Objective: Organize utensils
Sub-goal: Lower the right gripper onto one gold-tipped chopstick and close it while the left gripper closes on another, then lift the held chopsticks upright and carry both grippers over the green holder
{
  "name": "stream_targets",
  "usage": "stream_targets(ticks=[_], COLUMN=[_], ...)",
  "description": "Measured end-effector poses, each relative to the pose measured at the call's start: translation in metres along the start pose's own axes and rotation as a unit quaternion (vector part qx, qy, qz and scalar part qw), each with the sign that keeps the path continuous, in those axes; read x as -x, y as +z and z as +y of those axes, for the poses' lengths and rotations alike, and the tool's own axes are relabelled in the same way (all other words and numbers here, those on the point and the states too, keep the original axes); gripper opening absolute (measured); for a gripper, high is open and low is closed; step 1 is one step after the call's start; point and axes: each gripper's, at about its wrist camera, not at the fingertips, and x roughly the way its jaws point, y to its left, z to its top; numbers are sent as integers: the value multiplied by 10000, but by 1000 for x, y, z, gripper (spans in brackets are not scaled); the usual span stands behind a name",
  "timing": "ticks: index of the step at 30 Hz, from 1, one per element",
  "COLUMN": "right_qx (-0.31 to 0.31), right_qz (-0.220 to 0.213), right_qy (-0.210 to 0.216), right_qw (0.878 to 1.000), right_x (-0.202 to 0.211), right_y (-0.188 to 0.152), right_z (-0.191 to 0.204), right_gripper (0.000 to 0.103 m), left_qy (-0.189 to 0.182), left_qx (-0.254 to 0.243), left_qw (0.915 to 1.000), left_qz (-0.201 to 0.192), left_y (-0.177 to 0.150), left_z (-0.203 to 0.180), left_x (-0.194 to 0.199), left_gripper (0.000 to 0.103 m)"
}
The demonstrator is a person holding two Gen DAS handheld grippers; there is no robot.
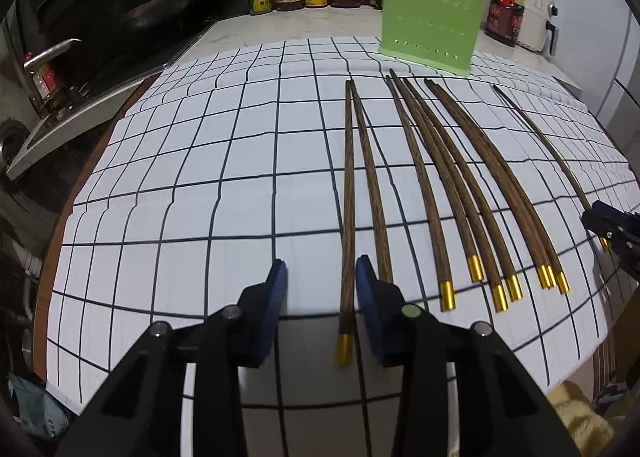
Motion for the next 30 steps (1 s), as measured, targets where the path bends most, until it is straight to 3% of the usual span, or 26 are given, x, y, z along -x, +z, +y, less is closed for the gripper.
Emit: stream_targets(ticks=[4, 14, 19, 24, 27, 30], right_qx=[9, 72, 14, 41, 18, -117], right_qz=[-109, -350, -502, -700, -761, -805], right_qy=[10, -109, -125, -183, -117, -76], right_qw=[9999, 9993, 9987, 9974, 9970, 9967], right_x=[9, 21, 22, 22, 22, 20], right_y=[-11, -29, -32, -35, -37, -35], right_z=[3, 2, 3, 6, 7, 3], right_gripper=[23, 23, 23, 23, 11, 8], left_qy=[-91, -136, -127, -102, -55, -188], left_qx=[-126, -421, -392, -407, -403, -378], left_qw=[9998, 9984, 9986, 9980, 9975, 9970], left_qz=[-108, -343, -338, -478, -577, -649], left_y=[-9, -28, -25, -23, -24, -22], left_z=[-3, -13, -16, -18, -17, -15], left_x=[6, 17, 16, 12, 11, 10], left_gripper=[36, 36, 19, 14, 7, 7])
